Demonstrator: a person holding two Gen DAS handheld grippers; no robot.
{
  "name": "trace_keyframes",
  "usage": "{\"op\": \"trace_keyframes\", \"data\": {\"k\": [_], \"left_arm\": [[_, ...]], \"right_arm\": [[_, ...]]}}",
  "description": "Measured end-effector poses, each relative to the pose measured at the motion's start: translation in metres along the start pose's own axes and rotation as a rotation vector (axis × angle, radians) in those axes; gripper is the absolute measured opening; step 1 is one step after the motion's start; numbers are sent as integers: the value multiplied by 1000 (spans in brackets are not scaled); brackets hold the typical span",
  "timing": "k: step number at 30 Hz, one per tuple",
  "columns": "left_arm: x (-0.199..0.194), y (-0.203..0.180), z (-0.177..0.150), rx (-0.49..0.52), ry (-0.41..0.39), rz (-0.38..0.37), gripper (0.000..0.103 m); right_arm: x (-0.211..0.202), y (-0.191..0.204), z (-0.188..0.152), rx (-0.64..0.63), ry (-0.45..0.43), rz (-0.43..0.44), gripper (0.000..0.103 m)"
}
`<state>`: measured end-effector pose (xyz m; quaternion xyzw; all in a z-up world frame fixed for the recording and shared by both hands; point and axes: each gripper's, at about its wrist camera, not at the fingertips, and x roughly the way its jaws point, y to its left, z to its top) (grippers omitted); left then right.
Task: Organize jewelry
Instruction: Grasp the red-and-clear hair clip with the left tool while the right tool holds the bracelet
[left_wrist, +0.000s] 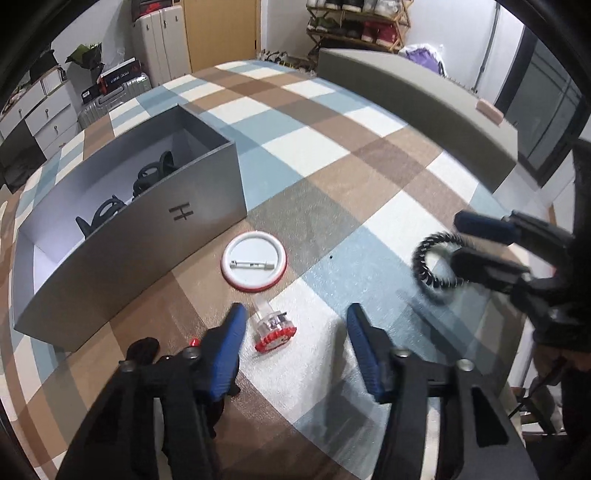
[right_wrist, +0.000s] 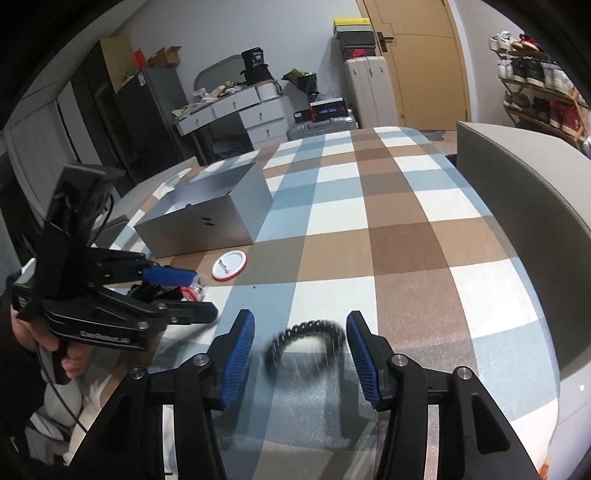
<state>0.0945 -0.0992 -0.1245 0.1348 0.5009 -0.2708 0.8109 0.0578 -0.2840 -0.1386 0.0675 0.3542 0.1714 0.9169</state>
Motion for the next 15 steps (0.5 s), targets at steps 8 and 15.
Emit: {"op": "trace_keyframes", "data": {"k": [8,15], "left_arm": [[0,4,-1,-19,7,2,16],[0,4,-1,-28,-3,-34,15]], "right_arm": [[2,-7,-5,7,35,-47,53],[6,-8,-10,-29,88,-110,39]]}}
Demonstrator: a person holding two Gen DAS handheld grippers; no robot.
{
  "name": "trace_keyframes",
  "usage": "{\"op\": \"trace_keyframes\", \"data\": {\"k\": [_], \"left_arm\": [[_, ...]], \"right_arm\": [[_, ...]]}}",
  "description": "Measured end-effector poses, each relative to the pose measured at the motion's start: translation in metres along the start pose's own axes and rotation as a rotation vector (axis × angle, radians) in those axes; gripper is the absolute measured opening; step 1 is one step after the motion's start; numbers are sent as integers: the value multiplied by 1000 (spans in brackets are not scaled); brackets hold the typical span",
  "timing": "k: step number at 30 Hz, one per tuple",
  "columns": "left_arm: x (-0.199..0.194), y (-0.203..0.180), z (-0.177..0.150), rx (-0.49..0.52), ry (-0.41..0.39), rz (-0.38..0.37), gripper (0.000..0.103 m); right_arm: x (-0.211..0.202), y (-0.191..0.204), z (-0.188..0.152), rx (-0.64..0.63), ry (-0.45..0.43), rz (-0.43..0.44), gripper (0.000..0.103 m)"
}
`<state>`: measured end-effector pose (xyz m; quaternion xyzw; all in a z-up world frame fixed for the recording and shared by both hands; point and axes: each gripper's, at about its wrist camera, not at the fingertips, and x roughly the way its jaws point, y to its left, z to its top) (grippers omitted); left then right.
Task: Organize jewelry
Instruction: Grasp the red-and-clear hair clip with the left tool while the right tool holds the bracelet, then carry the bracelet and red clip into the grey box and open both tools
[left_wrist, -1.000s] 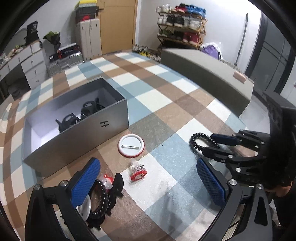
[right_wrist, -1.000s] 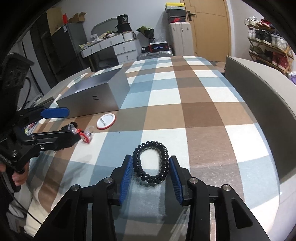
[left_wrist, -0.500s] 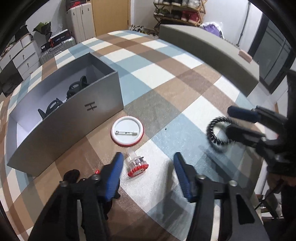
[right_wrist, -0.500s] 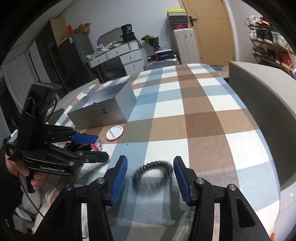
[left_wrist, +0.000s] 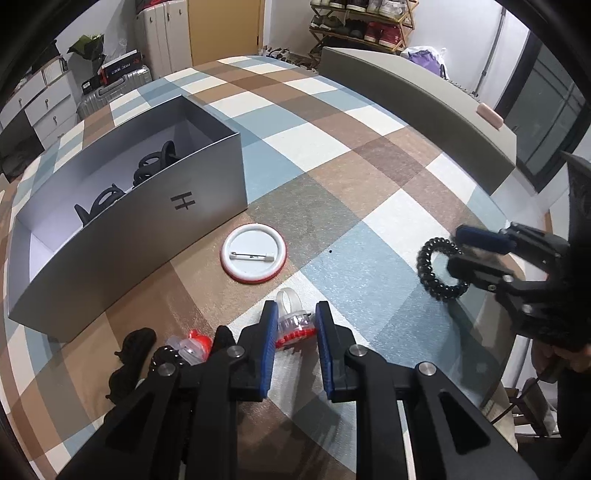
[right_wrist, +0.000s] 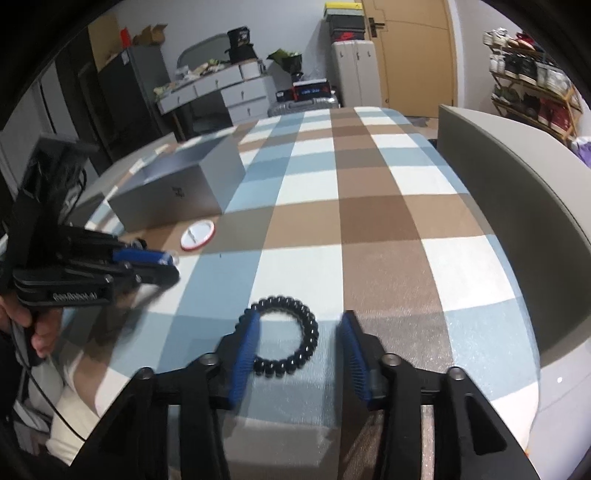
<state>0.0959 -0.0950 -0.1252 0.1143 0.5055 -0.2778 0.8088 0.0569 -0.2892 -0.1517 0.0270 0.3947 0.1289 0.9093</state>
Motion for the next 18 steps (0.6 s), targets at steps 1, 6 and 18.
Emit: {"op": "trace_keyframes", "data": {"k": [1,6,18], "left_arm": [[0,0,0,-1,-2,-1,15],[-7,-2,1,-5,-29,-15,15],[-43,0,4,-31,-138,-28,15]], "right_arm": [[-1,1,-1,-11,-2,-10,36],[3,17,-4,-135,-1,-119,11],[-16,19,5,-97,-76,-41,8]]}}
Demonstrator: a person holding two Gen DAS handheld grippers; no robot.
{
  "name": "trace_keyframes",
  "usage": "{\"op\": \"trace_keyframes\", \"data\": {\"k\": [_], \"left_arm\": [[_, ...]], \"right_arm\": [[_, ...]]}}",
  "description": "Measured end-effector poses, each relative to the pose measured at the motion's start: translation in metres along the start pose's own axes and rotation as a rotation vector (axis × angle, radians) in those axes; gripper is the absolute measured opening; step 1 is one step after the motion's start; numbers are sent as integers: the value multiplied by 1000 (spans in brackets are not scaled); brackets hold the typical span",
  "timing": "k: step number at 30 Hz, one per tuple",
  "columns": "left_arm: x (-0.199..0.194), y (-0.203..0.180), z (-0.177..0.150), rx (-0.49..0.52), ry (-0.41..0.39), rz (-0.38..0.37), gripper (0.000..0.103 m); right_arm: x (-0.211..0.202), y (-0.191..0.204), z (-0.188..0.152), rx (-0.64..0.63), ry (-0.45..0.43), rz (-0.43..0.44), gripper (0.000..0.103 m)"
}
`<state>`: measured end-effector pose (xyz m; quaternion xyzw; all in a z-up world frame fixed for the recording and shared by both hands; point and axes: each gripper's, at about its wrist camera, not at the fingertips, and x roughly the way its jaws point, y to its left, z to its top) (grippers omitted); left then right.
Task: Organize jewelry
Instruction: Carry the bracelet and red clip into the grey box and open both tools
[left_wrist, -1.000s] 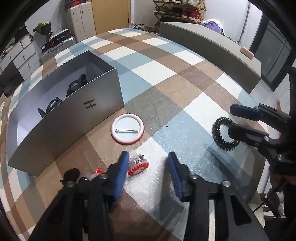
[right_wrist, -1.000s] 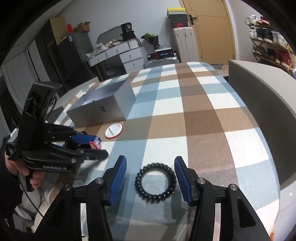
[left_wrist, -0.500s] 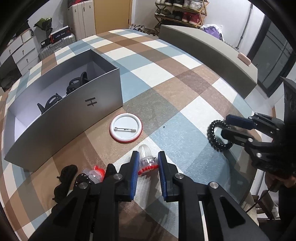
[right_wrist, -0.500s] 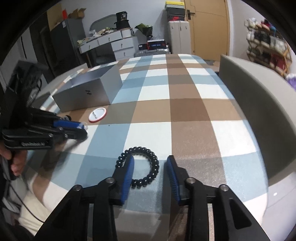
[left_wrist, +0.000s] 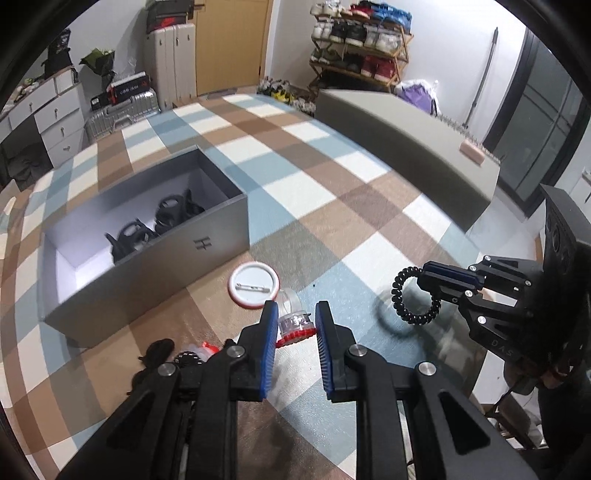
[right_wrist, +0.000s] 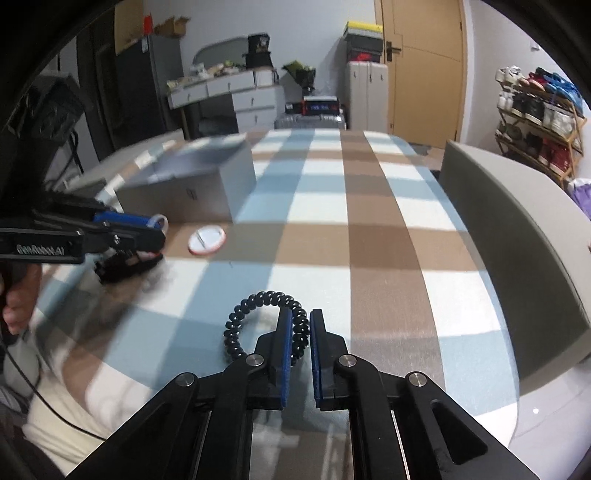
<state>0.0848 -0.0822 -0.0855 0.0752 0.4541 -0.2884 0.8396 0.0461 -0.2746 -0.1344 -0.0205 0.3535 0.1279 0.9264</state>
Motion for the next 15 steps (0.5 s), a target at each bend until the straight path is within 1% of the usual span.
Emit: {"op": "trace_keyframes", "data": {"k": [4,8,10,12,15], "left_arm": [[-17,6,4,-18,-50,1,15],[-34,18,7,-60,-103,9,15],[-44,28,10,-91,-135,28,15],[-51,35,12,-115,-159,40,15],[-61,49,17,-141,-203,85,15]], "right_arm": [[-7,7,18,7,-47,44,8],[-12,16,42,30,-91,129,9],[-13,22,54,34,-111,168,9],[-13,29,67,25,-133,189,9],[-8,37,86,24,-148,232,9]]}}
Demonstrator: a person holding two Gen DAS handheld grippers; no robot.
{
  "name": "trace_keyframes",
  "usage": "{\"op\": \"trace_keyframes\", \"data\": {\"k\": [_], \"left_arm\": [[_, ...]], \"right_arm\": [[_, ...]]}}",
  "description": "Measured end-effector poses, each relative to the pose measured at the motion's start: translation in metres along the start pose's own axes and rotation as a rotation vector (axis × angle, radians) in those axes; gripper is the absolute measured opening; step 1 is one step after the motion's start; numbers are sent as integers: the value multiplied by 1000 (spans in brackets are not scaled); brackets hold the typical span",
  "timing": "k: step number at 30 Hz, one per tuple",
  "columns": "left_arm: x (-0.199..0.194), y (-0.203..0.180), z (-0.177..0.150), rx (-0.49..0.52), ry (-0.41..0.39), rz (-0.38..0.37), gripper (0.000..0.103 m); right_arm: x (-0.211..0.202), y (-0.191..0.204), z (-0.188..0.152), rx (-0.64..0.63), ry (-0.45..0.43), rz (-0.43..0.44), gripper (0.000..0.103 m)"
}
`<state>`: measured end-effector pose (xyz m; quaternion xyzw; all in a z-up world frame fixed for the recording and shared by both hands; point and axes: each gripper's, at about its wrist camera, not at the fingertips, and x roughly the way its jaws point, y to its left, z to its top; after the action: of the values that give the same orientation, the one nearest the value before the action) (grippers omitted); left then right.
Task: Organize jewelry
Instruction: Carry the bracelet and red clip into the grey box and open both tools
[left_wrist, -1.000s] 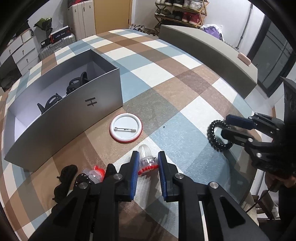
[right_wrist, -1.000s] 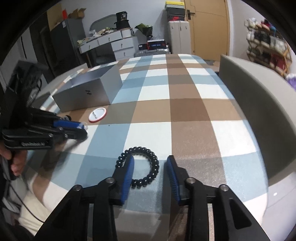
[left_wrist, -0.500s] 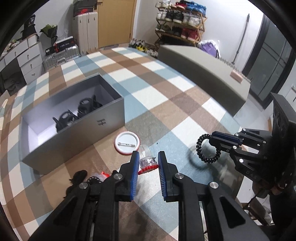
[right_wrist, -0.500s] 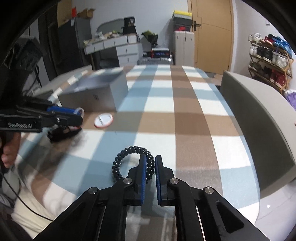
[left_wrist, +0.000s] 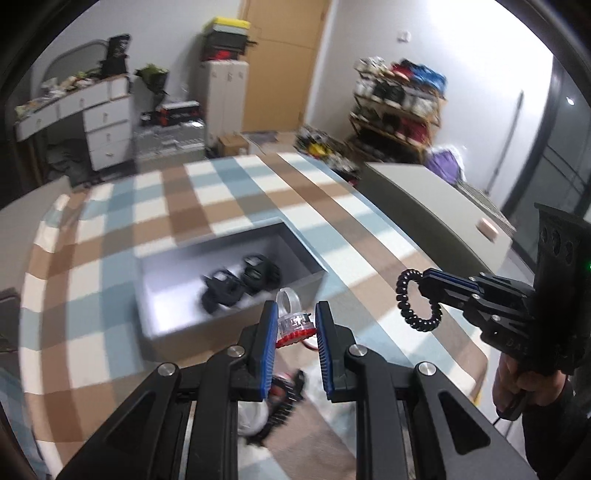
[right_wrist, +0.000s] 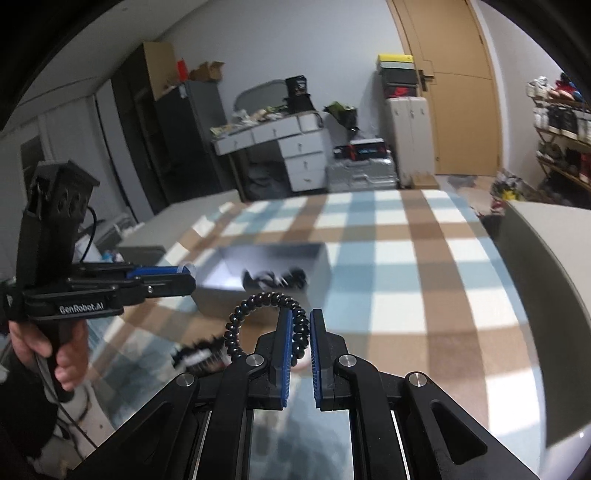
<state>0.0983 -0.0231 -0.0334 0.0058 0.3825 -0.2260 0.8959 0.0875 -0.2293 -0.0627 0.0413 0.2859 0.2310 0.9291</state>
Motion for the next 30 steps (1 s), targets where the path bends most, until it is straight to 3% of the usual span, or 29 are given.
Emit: {"op": "trace_keyframes", "data": {"k": [6,14,30], "left_arm": [[1,28,11,-49,-36,53,15],[13,55,16,-112,-60,64,15],[44,80,15,-164,6,39,15]], "right_arm": [[26,10,34,4,-17,87,9],[64,24,61,-22,7,138,9],[125,16,63,2,89,164,9]]}}
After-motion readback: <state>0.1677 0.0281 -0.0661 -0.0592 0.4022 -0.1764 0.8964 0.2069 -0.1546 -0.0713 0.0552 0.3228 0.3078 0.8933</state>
